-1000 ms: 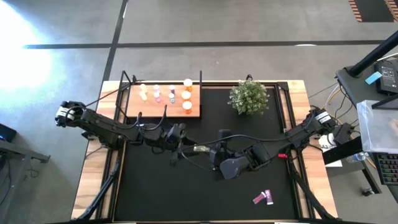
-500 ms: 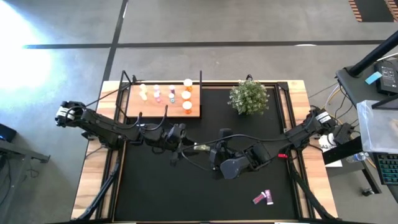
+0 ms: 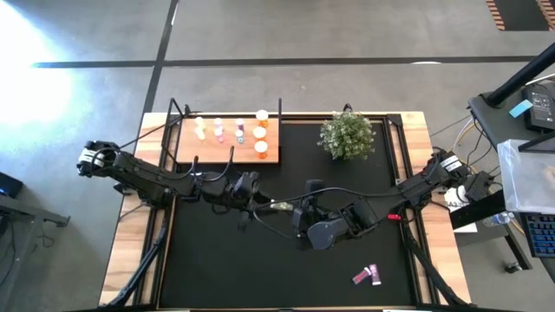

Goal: Pick and place medicine bottles onto shelf by color
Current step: Put the yellow medicine bottle on the shelf aligned with the other yellow medicine bottles

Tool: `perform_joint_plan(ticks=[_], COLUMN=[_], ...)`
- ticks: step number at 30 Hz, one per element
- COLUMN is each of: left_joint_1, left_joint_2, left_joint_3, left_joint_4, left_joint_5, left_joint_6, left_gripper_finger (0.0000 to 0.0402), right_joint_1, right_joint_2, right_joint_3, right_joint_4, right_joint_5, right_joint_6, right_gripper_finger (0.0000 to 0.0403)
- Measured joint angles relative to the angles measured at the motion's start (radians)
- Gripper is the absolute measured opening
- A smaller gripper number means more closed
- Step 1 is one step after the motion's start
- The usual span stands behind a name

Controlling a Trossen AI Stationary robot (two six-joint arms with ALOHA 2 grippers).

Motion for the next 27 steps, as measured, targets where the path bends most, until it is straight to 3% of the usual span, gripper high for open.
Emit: perform_joint_plan(ticks=[27], left_joint_1=[0.0], left_joint_2=[0.002], left_joint_3=[0.0], left_joint_4=[-0.005], left_joint_5=[0.006], left_joint_6=[0.001], left_gripper_finger=[0.0115], right_joint_1=[0.0], right_joint_2=[-0.001], right_joint_3=[0.003], right_joint_4=[-0.024], right_joint_5=[-0.05], right_joint_6=[0.01], right_gripper_finger=[0.0091])
